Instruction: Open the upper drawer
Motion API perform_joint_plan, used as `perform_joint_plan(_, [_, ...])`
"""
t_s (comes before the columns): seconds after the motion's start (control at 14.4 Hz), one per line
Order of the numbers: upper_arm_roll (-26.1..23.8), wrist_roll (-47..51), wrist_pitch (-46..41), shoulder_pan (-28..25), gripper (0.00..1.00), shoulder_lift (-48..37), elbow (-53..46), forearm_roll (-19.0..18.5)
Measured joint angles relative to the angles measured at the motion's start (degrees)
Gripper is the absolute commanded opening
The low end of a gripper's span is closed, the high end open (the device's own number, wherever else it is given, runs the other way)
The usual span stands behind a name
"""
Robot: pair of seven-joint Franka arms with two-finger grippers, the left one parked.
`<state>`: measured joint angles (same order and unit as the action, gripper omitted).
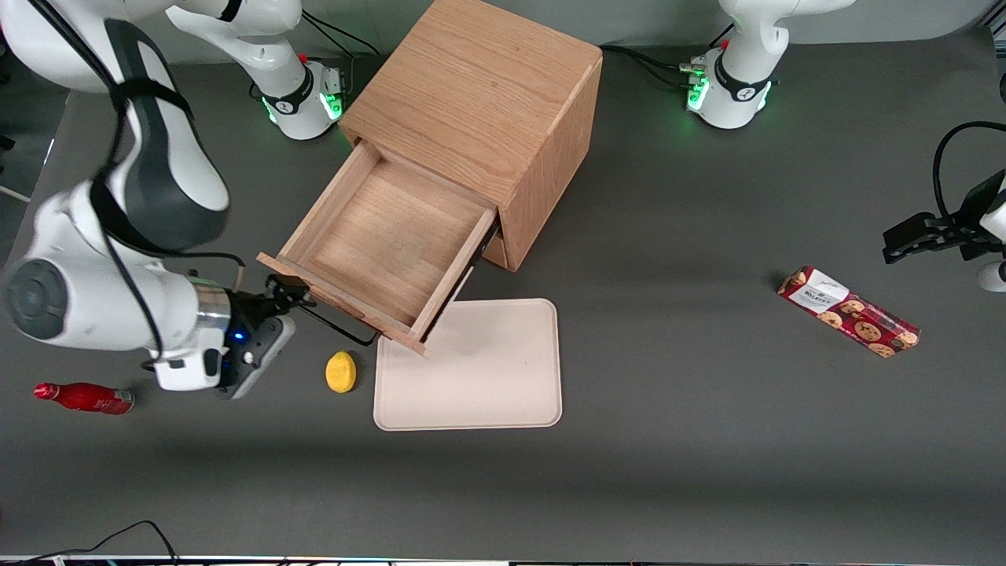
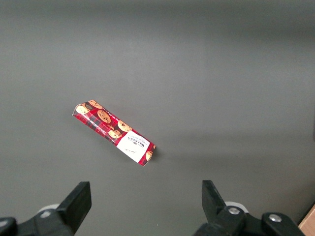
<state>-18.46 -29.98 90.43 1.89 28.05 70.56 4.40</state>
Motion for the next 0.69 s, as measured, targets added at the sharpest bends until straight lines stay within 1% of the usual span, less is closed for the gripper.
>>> perform_joint_plan(0.07, [-0.02, 4.58, -2.10, -0.04, 1.00, -1.91, -1.11, -0.03])
perform_joint_plan(0.21, [-0.02, 17.70, -7.45, -0.08, 1.00, -7.63, -1.22, -0.53])
perform_joint_plan(0.35, [0.33, 29.97, -10.47, -0.05, 1.00, -14.46, 2.13, -1.94])
perform_joint_plan(0.42, [1.16, 34.11, -10.65, -0.08, 1.00, -18.27, 5.76, -2.31])
perform_joint_plan(0.49, [2.60, 36.43, -10.16, -0.11, 1.00, -22.07, 10.32, -2.39])
perform_joint_plan(0.69, [8.20, 37.58, -3.07, 0.08, 1.00, -33.86, 26.31, -2.46])
